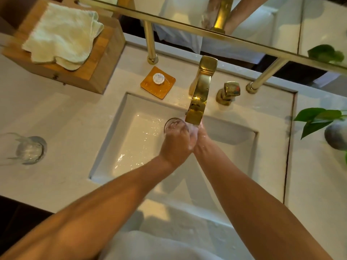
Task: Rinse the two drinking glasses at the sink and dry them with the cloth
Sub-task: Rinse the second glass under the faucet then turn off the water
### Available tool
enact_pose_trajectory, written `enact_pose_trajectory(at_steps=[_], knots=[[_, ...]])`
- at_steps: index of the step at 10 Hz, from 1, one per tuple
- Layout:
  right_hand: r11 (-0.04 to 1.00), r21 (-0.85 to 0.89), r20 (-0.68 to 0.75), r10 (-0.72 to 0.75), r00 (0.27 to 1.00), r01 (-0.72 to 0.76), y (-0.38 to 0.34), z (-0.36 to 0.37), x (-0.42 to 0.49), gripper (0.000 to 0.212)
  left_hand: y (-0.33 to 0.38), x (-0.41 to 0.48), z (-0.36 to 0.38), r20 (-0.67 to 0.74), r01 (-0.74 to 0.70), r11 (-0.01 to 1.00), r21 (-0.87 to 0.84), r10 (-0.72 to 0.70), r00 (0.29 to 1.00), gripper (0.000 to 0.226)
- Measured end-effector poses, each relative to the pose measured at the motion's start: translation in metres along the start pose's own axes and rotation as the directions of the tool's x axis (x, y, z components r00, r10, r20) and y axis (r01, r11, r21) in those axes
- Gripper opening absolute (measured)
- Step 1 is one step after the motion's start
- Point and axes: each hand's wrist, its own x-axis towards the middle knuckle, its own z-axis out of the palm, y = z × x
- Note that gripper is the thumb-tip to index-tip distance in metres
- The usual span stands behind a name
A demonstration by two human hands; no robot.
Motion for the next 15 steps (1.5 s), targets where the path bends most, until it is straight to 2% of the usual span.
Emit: enact_pose_trajectory(at_steps=[1,2,3,4,5,6,7,8,9,10,11,12,13,14,15], knots=[[0.980,0.041,0.060,0.191,0.980,-0.194,-0.003,-0.007,-0.004,0.067,-0.037,0.011,0.003,0.171,-0.645,0.730,0.228,0.622,0.764,0.032],[0.934,-0.040,0.121,0.358,0.926,-0.356,-0.004,-0.014,-0.008,0.062,-0.057,0.041,-0.017,0.343,-0.940,0.342,-0.023,0.886,0.314,0.031],[0.941,-0.120,0.151,0.333,0.931,-0.317,-0.013,-0.018,-0.018,0.053,-0.061,0.064,-0.034,0.438,-0.965,0.228,-0.128,0.886,0.151,0.036],[0.969,-0.085,0.114,0.241,0.964,-0.232,-0.015,-0.019,-0.011,0.054,-0.048,0.055,-0.023,0.448,-0.830,0.557,0.014,0.739,0.504,0.035],[0.991,-0.047,0.065,0.131,0.989,-0.129,-0.009,-0.016,-0.007,0.037,-0.021,0.044,-0.008,0.476,0.433,0.825,-0.363,-0.235,0.847,0.023],[0.993,-0.077,0.026,0.090,0.996,-0.087,0.004,-0.014,-0.011,0.035,0.002,0.047,-0.002,0.612,0.838,0.330,-0.435,-0.574,0.544,0.014],[0.991,-0.015,0.067,0.130,0.989,-0.129,0.005,-0.017,-0.006,0.043,0.009,0.027,0.003,0.315,0.530,0.780,-0.333,-0.438,0.842,0.022],[0.957,-0.149,0.147,0.269,0.952,-0.247,-0.009,-0.025,-0.007,0.057,-0.029,0.008,-0.001,0.019,-0.595,0.799,0.091,0.596,0.803,0.019],[0.928,-0.190,0.142,0.349,0.926,-0.321,-0.009,-0.030,-0.019,0.054,-0.071,0.036,-0.015,0.274,-0.963,0.268,-0.023,0.928,0.252,0.026],[0.946,-0.163,0.099,0.299,0.949,-0.281,0.000,-0.027,-0.016,0.052,-0.064,0.059,-0.022,0.458,-0.985,0.172,-0.004,0.876,0.151,0.029],[0.975,-0.064,0.022,0.214,0.976,-0.213,-0.009,-0.018,-0.005,0.044,-0.047,0.043,-0.009,0.438,-0.688,0.724,-0.046,0.634,0.638,0.025],[0.987,-0.130,0.010,0.100,0.995,-0.098,-0.008,-0.009,0.003,0.036,-0.016,0.026,0.010,0.382,0.471,0.816,-0.334,-0.340,0.859,0.018],[0.980,-0.197,0.098,-0.004,0.995,0.024,0.002,-0.015,-0.002,0.027,-0.002,0.029,0.010,0.508,0.841,0.256,-0.477,-0.700,0.501,0.029],[0.994,-0.026,0.260,-0.099,0.960,0.109,0.007,-0.029,0.000,0.044,-0.030,0.021,0.006,0.521,0.696,-0.150,-0.702,-0.775,0.358,0.034],[0.984,0.175,0.245,-0.036,0.969,-0.008,0.005,-0.041,-0.002,0.044,-0.043,0.007,-0.006,0.680,0.722,-0.127,-0.680,-0.478,0.556,0.041]])
